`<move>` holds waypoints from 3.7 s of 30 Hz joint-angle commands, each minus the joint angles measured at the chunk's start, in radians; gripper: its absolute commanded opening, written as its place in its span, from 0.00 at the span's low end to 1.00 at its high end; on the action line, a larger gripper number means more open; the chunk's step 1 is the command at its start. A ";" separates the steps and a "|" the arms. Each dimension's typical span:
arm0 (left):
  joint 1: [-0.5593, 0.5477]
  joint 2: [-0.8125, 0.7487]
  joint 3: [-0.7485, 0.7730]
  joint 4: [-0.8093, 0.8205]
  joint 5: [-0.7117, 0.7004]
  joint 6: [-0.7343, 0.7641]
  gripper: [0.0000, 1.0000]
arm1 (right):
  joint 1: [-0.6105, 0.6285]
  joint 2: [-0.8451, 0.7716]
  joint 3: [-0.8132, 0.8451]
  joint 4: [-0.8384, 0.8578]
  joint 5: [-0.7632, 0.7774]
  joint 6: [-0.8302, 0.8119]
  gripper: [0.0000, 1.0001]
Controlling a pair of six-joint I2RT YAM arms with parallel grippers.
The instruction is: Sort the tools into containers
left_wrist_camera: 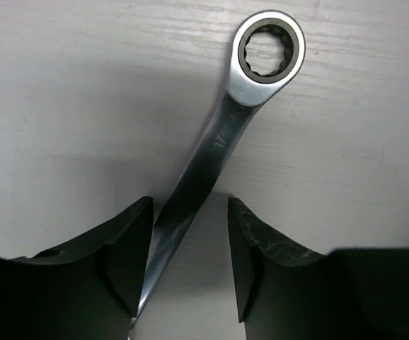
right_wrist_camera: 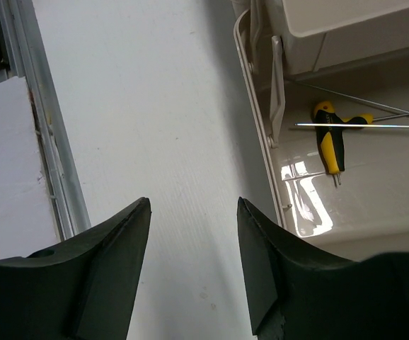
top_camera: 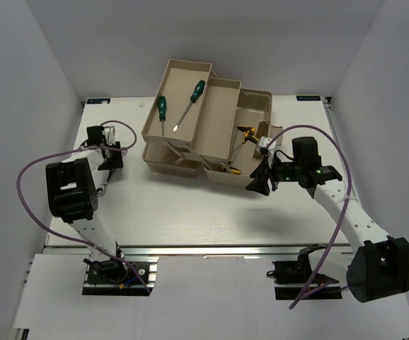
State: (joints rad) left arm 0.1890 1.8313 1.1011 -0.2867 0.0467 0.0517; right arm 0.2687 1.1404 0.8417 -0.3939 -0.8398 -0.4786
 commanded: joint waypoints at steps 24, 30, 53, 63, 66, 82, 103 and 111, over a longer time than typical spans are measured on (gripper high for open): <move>-0.106 -0.138 -0.317 -0.374 -0.107 -0.716 0.17 | -0.002 -0.007 0.065 0.001 0.004 -0.009 0.58; -0.301 -0.211 -0.368 -0.452 -0.111 -1.064 0.31 | 0.000 -0.004 0.082 0.007 -0.004 0.005 0.58; -0.496 -0.656 -0.144 -0.836 -0.376 -1.379 0.76 | 0.456 0.116 0.146 0.032 0.273 -0.008 0.59; -0.497 -1.190 -0.210 -0.622 -0.531 -1.126 0.90 | 0.837 0.418 0.262 0.256 0.657 0.273 0.72; -0.497 -1.314 -0.231 -0.468 -0.522 -0.998 0.98 | 0.860 0.567 0.391 0.214 0.703 0.374 0.72; -0.496 -1.346 -0.081 -0.572 -0.544 -0.814 0.98 | 0.915 1.002 0.718 0.222 0.915 0.551 0.71; -0.496 -1.405 -0.118 -0.598 -0.538 -0.862 0.98 | 0.915 0.897 0.469 0.098 0.998 0.430 0.29; -0.497 -1.423 -0.156 -0.575 -0.527 -0.862 0.98 | 0.909 0.768 0.310 -0.023 0.982 0.316 0.31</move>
State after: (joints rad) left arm -0.3096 0.4202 0.9619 -0.8814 -0.4866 -0.8093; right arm 1.1786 1.9160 1.2221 -0.2436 0.1352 -0.0887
